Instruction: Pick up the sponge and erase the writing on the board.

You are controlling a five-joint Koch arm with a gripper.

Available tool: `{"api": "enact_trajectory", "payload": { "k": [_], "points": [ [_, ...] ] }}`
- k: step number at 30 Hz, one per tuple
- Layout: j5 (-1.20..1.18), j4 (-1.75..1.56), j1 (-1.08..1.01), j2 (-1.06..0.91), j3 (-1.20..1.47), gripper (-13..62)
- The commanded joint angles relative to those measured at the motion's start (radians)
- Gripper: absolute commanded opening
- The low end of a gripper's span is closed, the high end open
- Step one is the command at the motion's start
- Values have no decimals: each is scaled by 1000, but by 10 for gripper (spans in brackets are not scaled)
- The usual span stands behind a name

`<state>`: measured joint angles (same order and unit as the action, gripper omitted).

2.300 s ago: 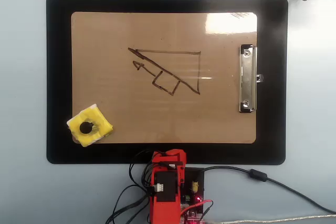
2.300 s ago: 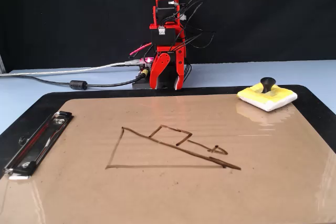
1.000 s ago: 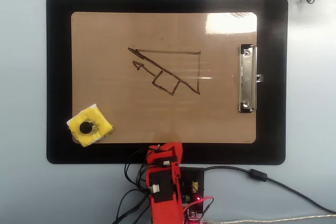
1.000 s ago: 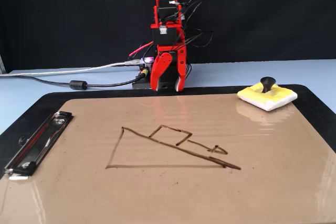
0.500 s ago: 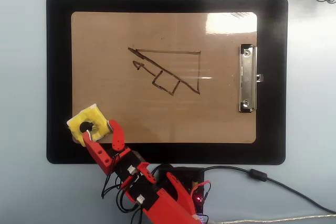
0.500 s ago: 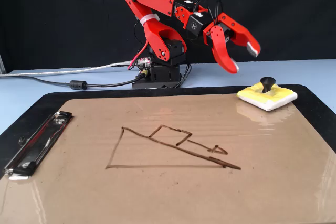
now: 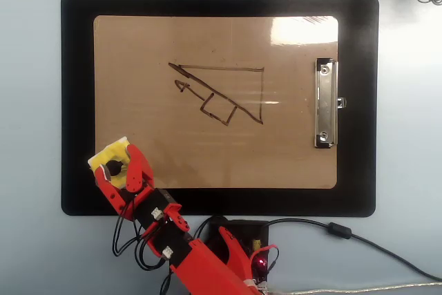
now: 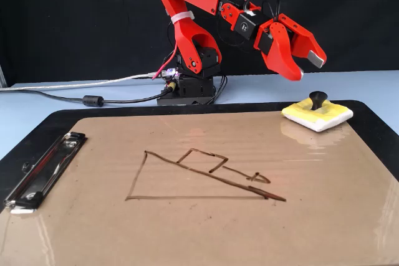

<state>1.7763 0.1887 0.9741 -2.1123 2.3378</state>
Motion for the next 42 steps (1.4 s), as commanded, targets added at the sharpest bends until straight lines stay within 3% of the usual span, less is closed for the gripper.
{"api": "enact_trajectory", "payload": {
  "k": [1, 5, 14, 23, 42],
  "points": [
    [3, -43, 46, -29, -43, 339],
    [3, -54, 72, -40, -49, 337],
    [-55, -91, 81, 130, -51, 324],
    [-95, -425, 86, 347, -41, 321],
    [-120, -453, 144, 403, 92, 321]
  ]
}}
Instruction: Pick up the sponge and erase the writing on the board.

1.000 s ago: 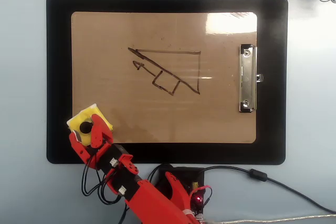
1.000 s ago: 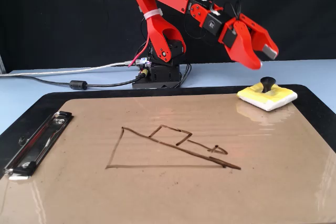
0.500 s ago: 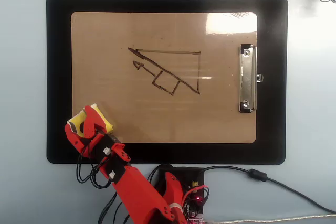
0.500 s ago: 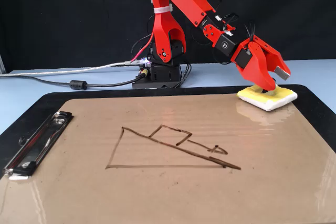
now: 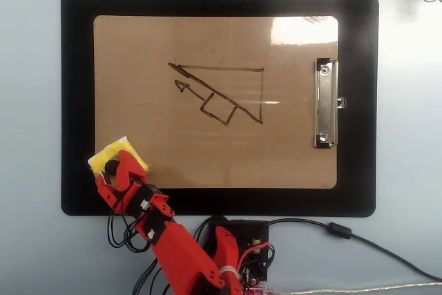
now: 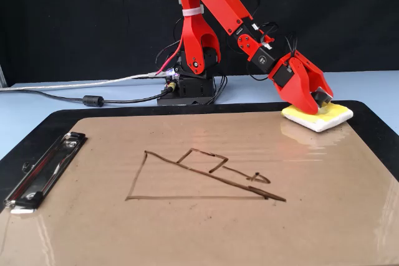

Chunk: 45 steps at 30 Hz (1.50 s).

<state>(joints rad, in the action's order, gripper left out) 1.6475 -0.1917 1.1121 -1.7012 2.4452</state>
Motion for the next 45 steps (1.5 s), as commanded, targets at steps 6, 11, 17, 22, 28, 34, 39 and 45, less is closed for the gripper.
{"api": "enact_trajectory", "payload": {
  "k": [6, 11, 17, 22, 28, 34, 39, 45],
  "points": [
    [8, -144, 6, 67, -17, 319],
    [0, -149, 8, 77, -15, 264],
    [-2, -147, 0, 78, -9, 86],
    [140, -143, 0, 78, -5, 21],
    [604, -106, 2, 58, 3, 21],
    [348, 2, -2, 17, 14, -78],
    [270, 8, -23, -5, 12, -79],
    [23, 61, -209, -103, 17, -79]
  ]
}}
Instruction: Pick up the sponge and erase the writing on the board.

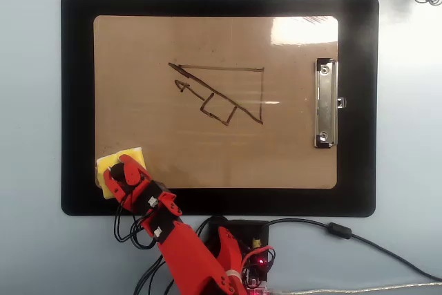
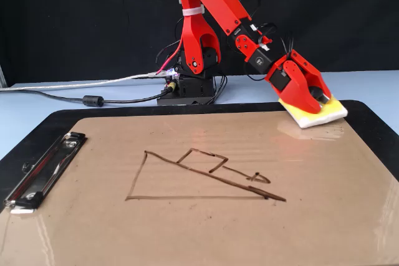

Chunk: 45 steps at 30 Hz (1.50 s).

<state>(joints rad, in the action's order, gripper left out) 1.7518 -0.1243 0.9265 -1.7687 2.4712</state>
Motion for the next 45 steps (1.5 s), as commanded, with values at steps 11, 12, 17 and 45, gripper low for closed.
{"api": "enact_trajectory", "payload": {
  "k": [11, 12, 17, 45],
  "points": [
    [-566, 287, -463, -245, -140, -79],
    [-586, 285, -492, -236, -155, -79],
    [-612, 209, -606, 35, -313, -79],
    [-322, 222, -549, 844, -911, -79]
  ]
}}
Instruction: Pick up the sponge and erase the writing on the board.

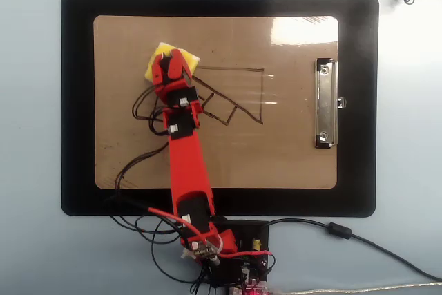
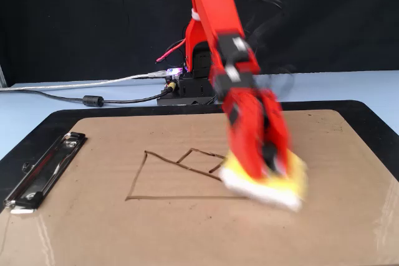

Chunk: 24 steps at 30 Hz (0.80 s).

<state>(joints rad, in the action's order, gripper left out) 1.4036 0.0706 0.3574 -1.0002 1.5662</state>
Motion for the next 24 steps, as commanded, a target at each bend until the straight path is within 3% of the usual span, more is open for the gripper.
{"api": "enact_trajectory", "payload": {
  "k": [1, 3, 8, 16, 21, 24],
  "points": [
    [32, 35, 23, 147, -91, -79],
    [41, 57, 25, 120, -64, -79],
    [58, 48, 25, -192, 304, -79],
    [41, 87, -100, -138, 152, -79],
    [14, 322, -107, -540, 416, -79],
    [-92, 322, -120, -666, 546, -79]
  ]
}}
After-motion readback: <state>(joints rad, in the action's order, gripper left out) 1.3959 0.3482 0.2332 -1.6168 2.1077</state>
